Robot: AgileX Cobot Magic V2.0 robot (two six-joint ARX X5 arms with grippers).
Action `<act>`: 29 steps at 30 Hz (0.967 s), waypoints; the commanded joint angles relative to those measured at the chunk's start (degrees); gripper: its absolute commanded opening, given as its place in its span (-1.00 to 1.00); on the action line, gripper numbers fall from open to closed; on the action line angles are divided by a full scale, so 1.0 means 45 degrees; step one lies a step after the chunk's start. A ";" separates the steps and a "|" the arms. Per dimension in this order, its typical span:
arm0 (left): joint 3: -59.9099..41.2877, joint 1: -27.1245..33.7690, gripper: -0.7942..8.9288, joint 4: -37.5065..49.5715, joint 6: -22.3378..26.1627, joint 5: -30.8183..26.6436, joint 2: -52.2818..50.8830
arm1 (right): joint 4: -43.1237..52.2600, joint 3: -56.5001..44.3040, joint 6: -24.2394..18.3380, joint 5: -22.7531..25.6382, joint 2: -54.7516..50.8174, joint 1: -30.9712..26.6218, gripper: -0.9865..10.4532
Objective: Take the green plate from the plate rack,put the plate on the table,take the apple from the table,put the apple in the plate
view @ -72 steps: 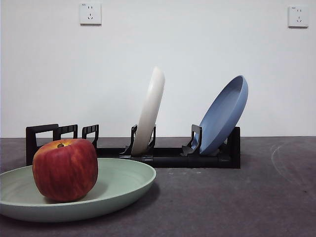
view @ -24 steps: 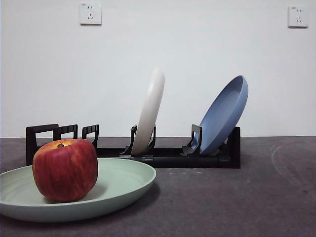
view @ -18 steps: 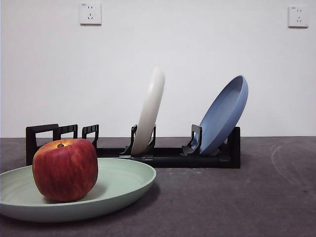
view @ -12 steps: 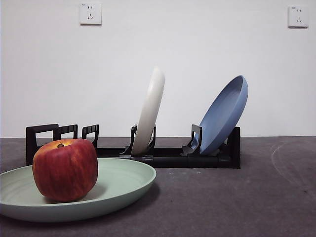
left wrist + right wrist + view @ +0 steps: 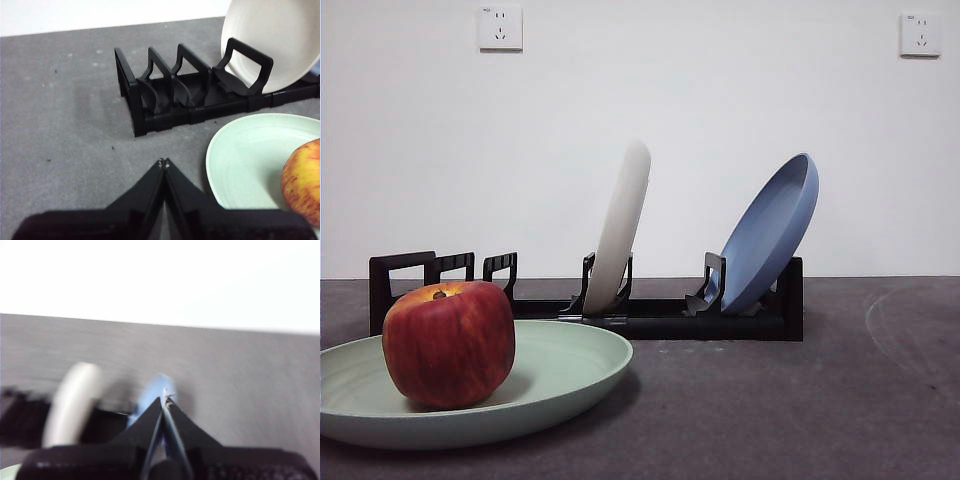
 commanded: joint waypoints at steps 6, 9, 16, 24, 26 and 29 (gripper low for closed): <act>-0.0102 0.0029 -0.84 0.0112 -0.0044 0.0005 0.0529 | 0.3706 -0.6057 -0.0811 -0.2613 -0.1175 -0.5081 -0.83; -0.0102 0.0029 -0.84 0.0112 -0.0044 0.0005 0.0763 | 0.5790 -0.8349 -0.0903 -0.2565 -0.1977 -0.5843 -0.83; -0.0097 0.0029 -0.84 0.0151 -0.0044 0.0005 0.1234 | 1.0059 -1.3100 -0.1870 -0.2637 -0.4765 -0.6586 -0.83; -0.0087 0.0029 -0.84 0.0277 -0.0039 0.0010 0.1428 | 1.1094 -1.7199 -0.2569 -0.2671 -0.8806 -0.7519 -0.83; -0.0087 0.0029 -0.84 0.0301 -0.0044 0.0010 0.1447 | 1.1098 -1.7913 -0.2569 -0.2671 -0.9588 -0.7626 -0.83; -0.0087 0.0029 -0.84 0.0301 -0.0044 0.0005 0.1447 | 1.1074 -1.8617 -0.2453 -0.2720 -1.0433 -0.7655 -0.83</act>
